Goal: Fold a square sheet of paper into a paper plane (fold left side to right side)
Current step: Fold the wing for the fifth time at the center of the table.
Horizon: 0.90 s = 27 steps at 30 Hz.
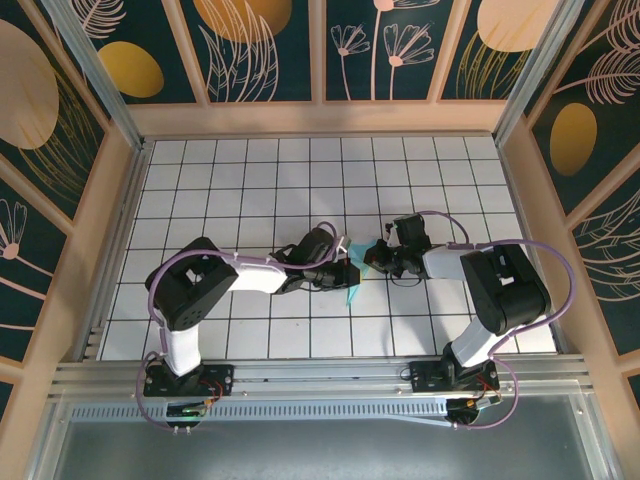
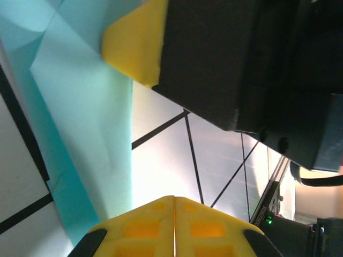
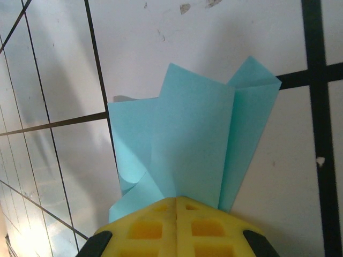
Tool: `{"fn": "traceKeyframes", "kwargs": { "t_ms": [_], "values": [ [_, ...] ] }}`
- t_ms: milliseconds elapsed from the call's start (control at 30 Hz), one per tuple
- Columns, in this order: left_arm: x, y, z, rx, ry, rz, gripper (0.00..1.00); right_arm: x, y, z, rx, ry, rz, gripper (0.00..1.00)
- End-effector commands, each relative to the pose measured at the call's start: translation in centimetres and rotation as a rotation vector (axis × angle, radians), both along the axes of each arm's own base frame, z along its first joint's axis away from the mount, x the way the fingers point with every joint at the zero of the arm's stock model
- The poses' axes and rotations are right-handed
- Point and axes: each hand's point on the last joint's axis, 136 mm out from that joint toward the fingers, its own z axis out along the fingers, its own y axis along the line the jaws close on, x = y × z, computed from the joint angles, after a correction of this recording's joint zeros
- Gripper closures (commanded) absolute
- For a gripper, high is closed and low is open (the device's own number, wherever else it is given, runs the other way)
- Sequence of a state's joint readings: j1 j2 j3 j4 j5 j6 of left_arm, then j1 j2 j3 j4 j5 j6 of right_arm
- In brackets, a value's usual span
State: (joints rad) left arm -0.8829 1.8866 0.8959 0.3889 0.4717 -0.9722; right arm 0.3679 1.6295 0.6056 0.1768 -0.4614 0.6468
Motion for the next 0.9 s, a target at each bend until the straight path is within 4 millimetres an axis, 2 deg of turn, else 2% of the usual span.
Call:
{"fn": "traceKeyframes", "kwargs": {
  "t_ms": [0,533,633,767,867],
  "values": [
    [-0.6,0.3,-1.4,0.015,0.035,-0.015,0.92,-2.5,-1.9,-3.2,-0.098,0.102,-0.009,1.0],
    [-1.9,1.1,-4.8,0.054,0.107,-0.011,0.93,-2.4,-1.7,-3.0,-0.09,0.102,-0.005,1.0],
    [-2.1,1.6,-5.8,0.123,0.098,-0.008,0.93,-1.9,-1.3,-2.1,-0.071,0.079,0.0,1.0],
    [-2.2,2.6,-7.2,0.237,0.071,-0.002,0.94,-0.6,-0.6,0.7,-0.026,-0.004,0.007,1.0],
    [-2.3,3.2,-7.9,0.295,0.056,-0.003,0.95,-0.2,-0.7,2.6,-0.016,-0.063,-0.009,1.0]
  ]
}}
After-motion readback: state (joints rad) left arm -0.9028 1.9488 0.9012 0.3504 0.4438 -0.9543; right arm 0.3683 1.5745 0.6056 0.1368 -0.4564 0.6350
